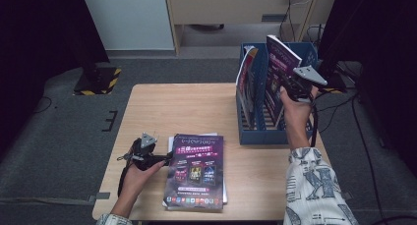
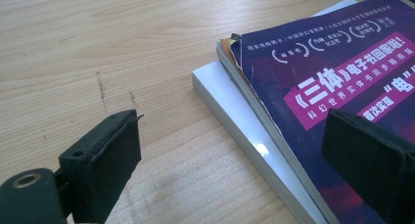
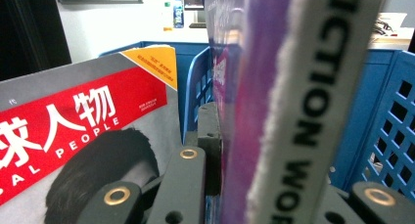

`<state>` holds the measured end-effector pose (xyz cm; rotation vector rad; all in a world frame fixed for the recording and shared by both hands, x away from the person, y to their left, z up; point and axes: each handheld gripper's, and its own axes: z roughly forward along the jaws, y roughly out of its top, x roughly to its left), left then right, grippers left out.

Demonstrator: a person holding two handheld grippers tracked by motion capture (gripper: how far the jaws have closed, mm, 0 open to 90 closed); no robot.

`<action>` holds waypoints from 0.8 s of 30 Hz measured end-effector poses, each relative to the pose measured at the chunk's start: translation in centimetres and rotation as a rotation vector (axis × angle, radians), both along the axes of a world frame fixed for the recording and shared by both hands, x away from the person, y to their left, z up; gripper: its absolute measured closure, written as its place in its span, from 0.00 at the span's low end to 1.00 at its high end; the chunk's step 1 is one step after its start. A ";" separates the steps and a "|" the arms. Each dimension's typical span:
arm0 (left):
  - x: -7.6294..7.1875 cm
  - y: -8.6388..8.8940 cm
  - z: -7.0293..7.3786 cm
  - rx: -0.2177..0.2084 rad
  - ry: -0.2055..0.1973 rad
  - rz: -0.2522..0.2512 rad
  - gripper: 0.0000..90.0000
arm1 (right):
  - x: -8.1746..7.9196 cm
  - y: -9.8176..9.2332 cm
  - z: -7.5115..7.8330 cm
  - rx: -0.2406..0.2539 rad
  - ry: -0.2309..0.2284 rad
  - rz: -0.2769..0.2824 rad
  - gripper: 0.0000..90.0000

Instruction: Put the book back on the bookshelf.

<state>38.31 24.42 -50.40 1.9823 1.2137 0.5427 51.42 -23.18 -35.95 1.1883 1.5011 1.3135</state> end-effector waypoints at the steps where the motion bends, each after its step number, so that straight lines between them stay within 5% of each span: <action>1: 0.0 0.0 0.0 0.001 -0.001 0.000 0.08 | 0.0 0.0 -0.1 -0.001 -0.001 -0.001 0.92; 24: 0.1 0.0 0.0 0.001 0.001 0.001 0.08 | 0.8 -0.3 -1.9 0.035 0.010 -0.017 0.92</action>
